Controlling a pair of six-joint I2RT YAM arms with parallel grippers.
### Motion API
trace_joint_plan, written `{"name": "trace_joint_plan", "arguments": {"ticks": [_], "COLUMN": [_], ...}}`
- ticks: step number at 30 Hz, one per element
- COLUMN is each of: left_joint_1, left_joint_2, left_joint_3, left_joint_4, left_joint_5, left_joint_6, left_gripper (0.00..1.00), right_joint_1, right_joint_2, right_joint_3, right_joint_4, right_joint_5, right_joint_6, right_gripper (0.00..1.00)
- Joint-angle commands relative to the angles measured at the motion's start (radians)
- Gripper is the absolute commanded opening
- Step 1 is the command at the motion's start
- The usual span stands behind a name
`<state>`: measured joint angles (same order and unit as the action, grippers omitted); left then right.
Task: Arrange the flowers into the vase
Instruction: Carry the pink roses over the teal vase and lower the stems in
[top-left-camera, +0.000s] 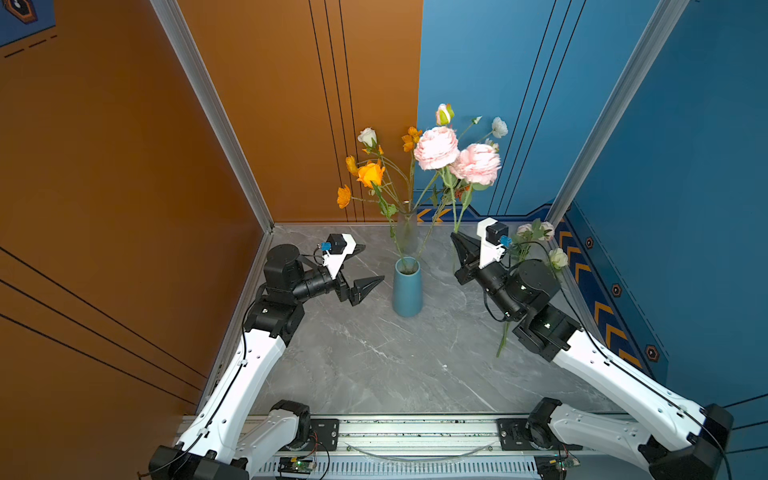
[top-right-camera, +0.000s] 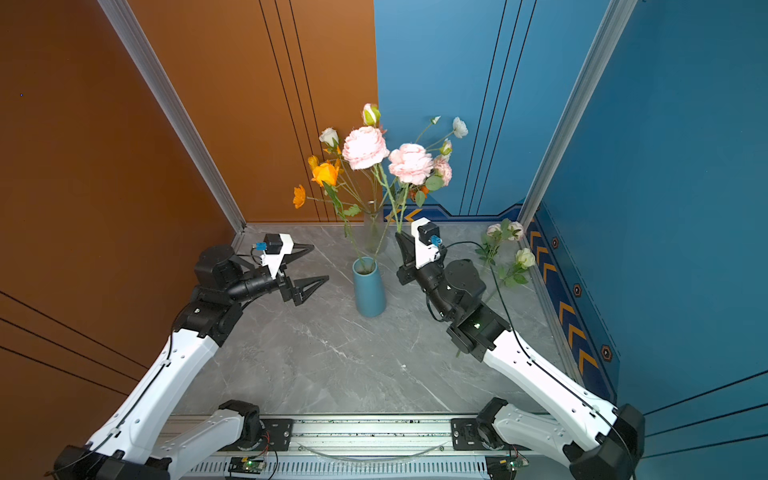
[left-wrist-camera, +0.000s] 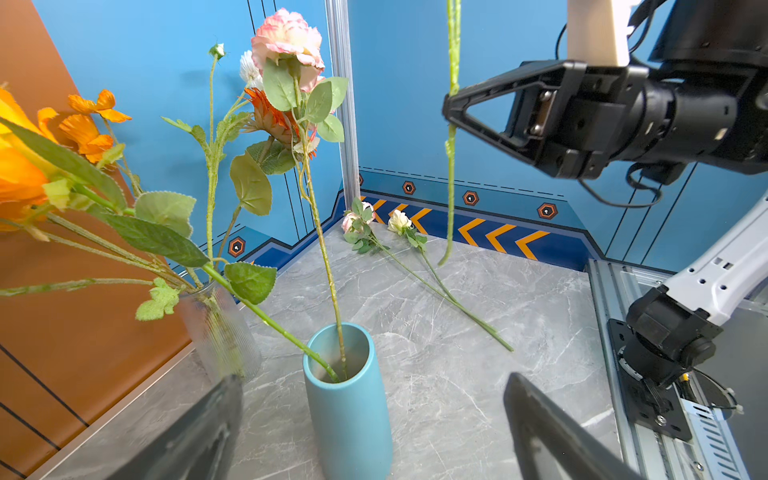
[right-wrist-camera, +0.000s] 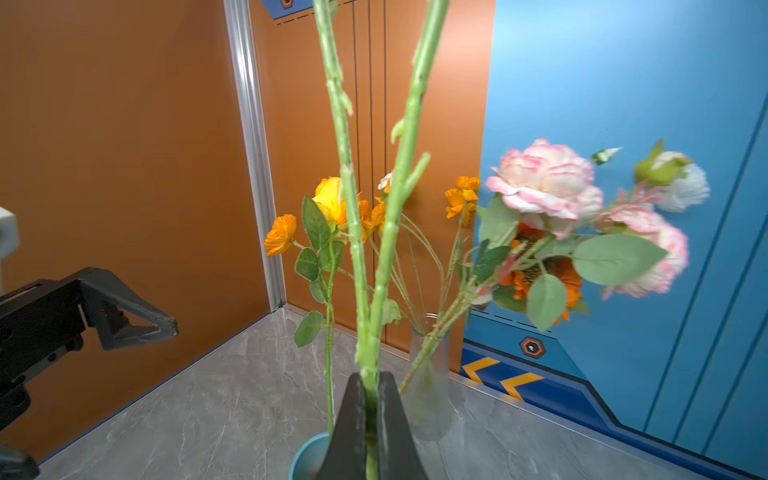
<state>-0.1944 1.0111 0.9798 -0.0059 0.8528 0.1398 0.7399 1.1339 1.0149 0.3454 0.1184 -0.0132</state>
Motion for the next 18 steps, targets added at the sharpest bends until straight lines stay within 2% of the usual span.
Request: {"name": "trace_joint_plan", "arguments": {"ticks": [1, 9, 18], "left_joint_1": [0.008, 0.012, 0.012], "left_joint_2": [0.0, 0.0, -0.007], "left_joint_3": [-0.005, -0.001, 0.012], "left_joint_4": [0.02, 0.02, 0.02], "left_joint_5": [0.037, 0.048, 0.08], "left_joint_6": [-0.011, -0.016, -0.03], "left_gripper": [0.98, 0.98, 0.98], "right_joint_1": [0.019, 0.018, -0.011], "right_joint_2": [0.081, 0.288, 0.396], "right_joint_3": [0.059, 0.186, 0.172], "right_joint_4": [0.207, 0.256, 0.274], "right_joint_5": [-0.081, -0.202, -0.267], "right_joint_6": [-0.026, -0.016, 0.025], "right_gripper": [0.0, 0.0, 0.0]}}
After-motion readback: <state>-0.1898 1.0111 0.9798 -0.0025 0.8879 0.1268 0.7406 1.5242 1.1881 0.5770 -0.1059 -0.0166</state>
